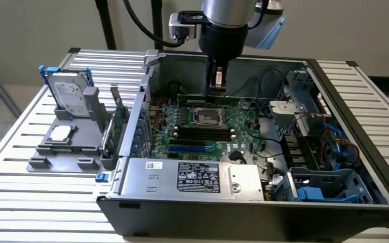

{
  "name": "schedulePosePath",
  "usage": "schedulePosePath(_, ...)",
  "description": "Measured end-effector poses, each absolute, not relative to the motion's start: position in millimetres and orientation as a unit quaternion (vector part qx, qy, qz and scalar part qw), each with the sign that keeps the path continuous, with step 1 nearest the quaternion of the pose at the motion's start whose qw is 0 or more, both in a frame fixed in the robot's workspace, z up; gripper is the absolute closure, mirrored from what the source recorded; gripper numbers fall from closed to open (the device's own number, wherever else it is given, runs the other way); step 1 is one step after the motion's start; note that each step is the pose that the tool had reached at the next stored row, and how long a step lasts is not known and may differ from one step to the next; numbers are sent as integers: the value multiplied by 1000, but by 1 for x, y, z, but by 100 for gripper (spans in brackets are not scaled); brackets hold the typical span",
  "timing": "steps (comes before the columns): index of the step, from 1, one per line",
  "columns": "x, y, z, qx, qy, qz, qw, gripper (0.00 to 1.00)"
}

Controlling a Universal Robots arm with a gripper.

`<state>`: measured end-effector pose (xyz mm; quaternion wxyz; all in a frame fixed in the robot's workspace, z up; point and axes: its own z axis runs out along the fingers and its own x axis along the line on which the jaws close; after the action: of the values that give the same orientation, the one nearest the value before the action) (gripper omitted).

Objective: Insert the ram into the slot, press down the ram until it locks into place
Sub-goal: 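Insert the ram into the slot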

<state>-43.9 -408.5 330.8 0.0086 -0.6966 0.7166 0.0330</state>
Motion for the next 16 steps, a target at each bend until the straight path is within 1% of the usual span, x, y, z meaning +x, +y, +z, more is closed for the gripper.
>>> schedulePosePath(7, -44, -405, 322, -688, 725, 27, 3, 87)
schedulePosePath(16, -44, -395, 307, -683, 730, 24, 1, 87)
